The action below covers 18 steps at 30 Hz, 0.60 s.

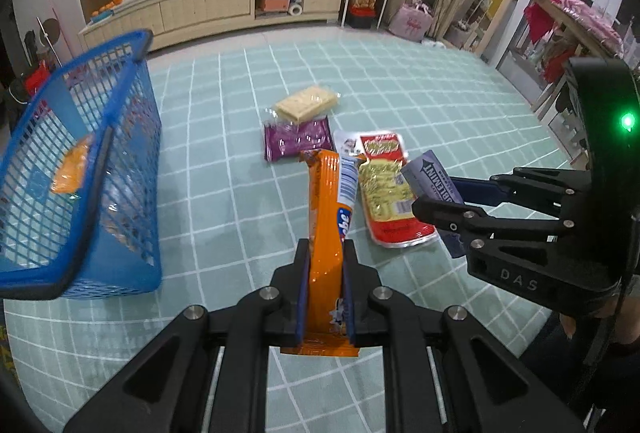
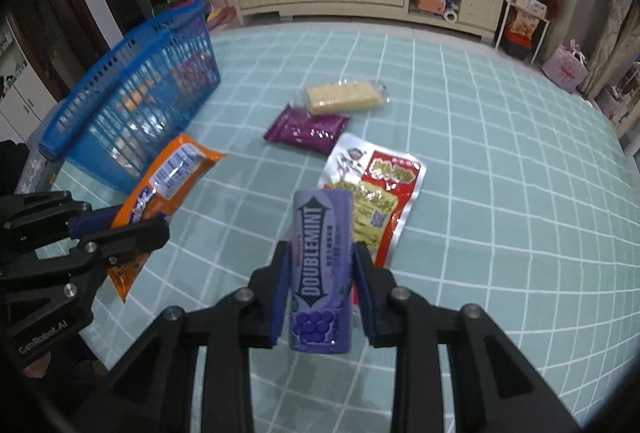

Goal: Organize snacks
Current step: 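Carry the orange packet and gum box toward the basket with both tools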

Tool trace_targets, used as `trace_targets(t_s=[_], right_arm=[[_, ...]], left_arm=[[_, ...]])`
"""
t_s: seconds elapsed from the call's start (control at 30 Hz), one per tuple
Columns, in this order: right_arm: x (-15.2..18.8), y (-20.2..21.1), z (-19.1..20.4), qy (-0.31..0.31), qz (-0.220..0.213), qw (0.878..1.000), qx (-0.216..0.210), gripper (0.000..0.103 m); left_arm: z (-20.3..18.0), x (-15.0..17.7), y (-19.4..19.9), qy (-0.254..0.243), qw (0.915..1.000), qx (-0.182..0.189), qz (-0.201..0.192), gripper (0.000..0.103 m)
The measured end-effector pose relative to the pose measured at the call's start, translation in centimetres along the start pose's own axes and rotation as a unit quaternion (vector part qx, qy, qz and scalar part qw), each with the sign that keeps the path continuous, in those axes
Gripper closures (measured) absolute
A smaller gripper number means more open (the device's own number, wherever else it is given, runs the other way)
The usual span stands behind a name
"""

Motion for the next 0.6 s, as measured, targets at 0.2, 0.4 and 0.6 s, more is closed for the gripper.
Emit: trace_targets(t_s=[0.2, 0.4, 0.6], right_arm=[[-1.6, 3.4, 1.6, -0.003, -0.029, 0.999, -0.013, 0.068], [-3.8, 6.8, 4.8, 0.007, -0.064, 0.998, -0.029, 0.068], [-6.3, 8.9, 8.3, 0.029, -0.090, 0.995, -0.041, 0.068]], left_arm=[[0.1, -1.0, 3.7, 0.000, 0.9994, 0.005, -0.033, 0.090], [1.4, -2.3, 7.4, 0.000, 0.9978, -0.003, -0.066, 0.090], [4.3, -3.3, 10.2, 0.006, 0.9961, -0.014, -0.087, 0.090]])
Point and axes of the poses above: each gripper's, at about its wrist camera, not at the fingertips, and y roughly against the way its jaws point, z to its left, x to its underside, the point moved 10 cm from there along -y, roughly the way its jaws point, and after that the axes turned 4 degrees about -x, right-handed, at the moved point
